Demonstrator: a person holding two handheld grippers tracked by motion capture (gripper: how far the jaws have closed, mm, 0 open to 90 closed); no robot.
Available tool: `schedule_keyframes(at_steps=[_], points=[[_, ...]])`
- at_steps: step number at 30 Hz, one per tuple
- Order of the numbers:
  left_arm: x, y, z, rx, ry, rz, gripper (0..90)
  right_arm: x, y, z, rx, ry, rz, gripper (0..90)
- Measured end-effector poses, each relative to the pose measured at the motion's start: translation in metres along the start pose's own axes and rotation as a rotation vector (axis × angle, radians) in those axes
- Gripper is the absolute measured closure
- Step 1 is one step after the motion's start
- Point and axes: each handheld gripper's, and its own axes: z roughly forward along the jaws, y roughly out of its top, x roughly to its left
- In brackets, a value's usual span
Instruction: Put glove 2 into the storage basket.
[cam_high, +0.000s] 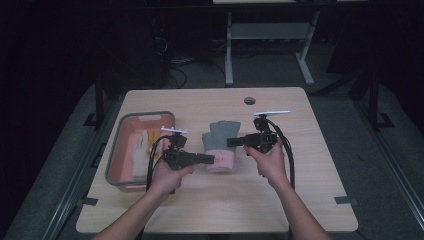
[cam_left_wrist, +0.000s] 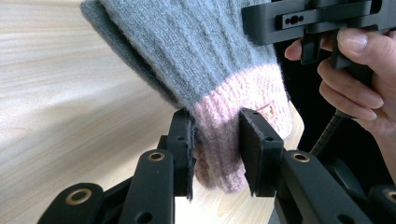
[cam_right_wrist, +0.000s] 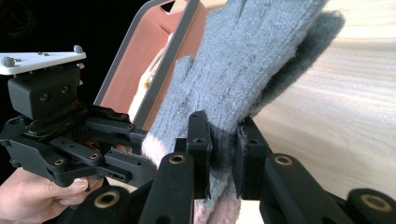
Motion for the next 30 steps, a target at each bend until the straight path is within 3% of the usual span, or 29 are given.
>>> schedule_keyframes(at_steps=[30], points=[[0.006,0.004,-0.029,-0.030,0.028,0.014,67.1,0.022,0.017,0.016,0.019,0.033,-0.026,78.6]])
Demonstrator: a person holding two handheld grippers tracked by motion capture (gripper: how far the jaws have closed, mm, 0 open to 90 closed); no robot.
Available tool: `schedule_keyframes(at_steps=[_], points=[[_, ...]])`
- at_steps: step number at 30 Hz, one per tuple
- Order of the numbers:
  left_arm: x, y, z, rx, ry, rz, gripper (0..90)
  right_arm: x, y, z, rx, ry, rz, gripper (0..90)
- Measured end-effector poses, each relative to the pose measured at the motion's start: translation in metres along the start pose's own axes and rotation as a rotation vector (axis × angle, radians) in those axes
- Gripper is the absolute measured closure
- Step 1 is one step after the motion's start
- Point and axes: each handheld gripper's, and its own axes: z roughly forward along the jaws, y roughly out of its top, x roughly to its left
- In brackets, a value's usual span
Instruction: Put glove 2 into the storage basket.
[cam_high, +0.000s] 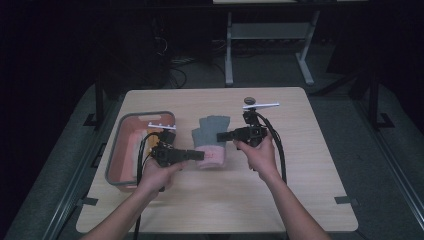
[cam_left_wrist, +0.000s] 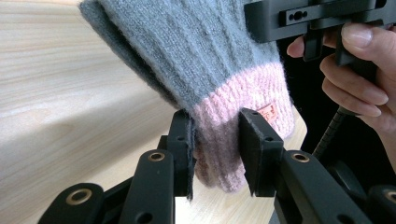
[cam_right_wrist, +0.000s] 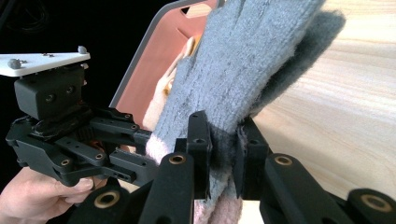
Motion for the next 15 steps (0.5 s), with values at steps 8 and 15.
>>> schedule_keyframes(at_steps=[8,15], points=[[0.003,0.001,-0.010,-0.009,0.006,-0.004,67.1,0.007,0.005,0.006,0.008,0.003,-0.013,78.6],[0.005,0.001,-0.017,-0.020,0.016,-0.009,67.1,0.013,0.010,0.012,0.014,0.012,-0.025,78.6]])
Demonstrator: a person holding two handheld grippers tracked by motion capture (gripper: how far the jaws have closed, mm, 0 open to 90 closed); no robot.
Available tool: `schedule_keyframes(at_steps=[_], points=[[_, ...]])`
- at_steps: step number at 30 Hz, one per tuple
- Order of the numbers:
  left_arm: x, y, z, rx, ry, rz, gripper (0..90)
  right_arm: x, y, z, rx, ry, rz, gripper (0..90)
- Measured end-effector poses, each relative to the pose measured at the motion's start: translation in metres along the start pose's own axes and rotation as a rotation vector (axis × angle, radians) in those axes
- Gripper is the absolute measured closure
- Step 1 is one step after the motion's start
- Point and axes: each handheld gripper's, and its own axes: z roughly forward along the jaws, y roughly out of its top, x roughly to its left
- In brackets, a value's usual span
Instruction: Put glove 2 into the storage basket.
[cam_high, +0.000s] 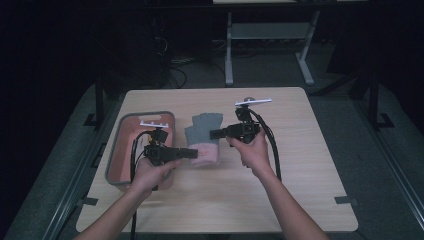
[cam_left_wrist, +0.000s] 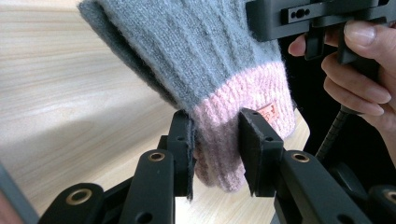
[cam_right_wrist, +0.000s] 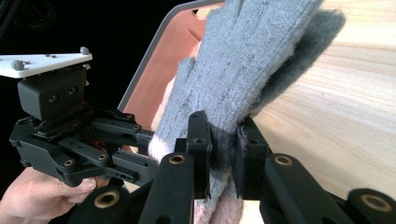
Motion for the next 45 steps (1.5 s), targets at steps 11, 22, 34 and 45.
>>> schedule_keyframes(at_steps=[11,22,34,45], points=[[0.003,0.001,-0.011,-0.015,0.008,-0.005,67.1,0.009,0.007,0.008,0.006,0.008,-0.014,78.6],[0.008,0.002,-0.025,-0.029,0.024,-0.002,67.2,0.018,0.015,0.018,0.012,0.027,-0.027,78.5],[0.014,0.001,-0.036,-0.040,0.036,-0.006,67.2,0.025,0.022,0.030,0.026,0.042,-0.034,78.5],[0.019,0.000,-0.047,-0.051,0.055,-0.023,67.2,0.032,0.027,0.041,0.036,0.069,-0.033,78.5]])
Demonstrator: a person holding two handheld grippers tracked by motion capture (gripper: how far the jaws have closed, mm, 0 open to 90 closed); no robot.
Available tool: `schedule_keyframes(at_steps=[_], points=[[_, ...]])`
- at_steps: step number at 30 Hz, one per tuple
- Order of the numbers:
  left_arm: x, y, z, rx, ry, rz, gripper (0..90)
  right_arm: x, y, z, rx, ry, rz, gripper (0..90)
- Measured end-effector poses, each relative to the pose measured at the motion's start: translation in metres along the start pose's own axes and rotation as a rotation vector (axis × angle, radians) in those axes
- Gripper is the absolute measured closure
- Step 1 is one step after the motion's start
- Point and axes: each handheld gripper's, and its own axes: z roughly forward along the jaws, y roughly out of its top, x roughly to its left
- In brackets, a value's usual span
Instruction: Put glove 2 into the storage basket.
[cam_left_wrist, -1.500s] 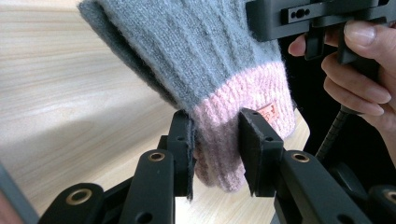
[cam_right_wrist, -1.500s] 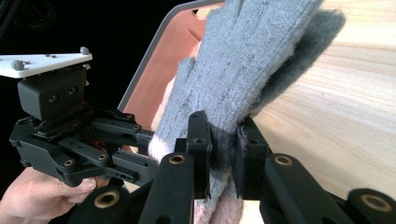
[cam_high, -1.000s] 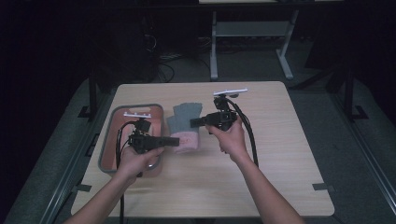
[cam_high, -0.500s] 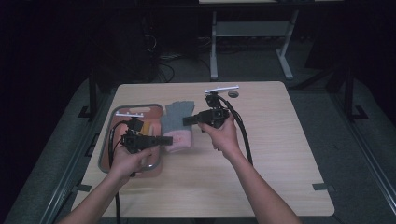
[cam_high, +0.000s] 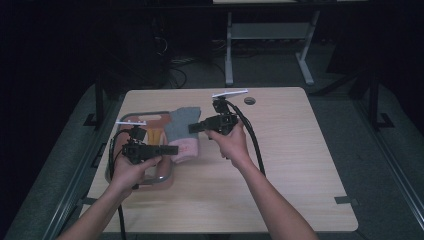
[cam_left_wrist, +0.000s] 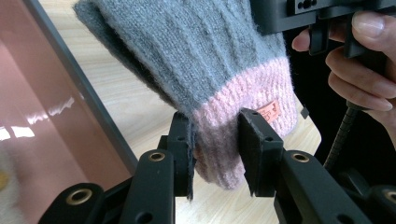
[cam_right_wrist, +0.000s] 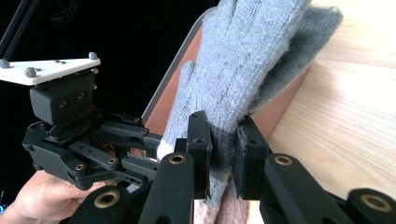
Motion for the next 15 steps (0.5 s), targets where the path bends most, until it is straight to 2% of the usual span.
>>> schedule_keyframes(at_steps=[15], points=[[0.003,0.003,-0.012,-0.008,0.016,0.000,67.3,0.009,0.007,0.008,0.003,0.009,-0.011,78.6]])
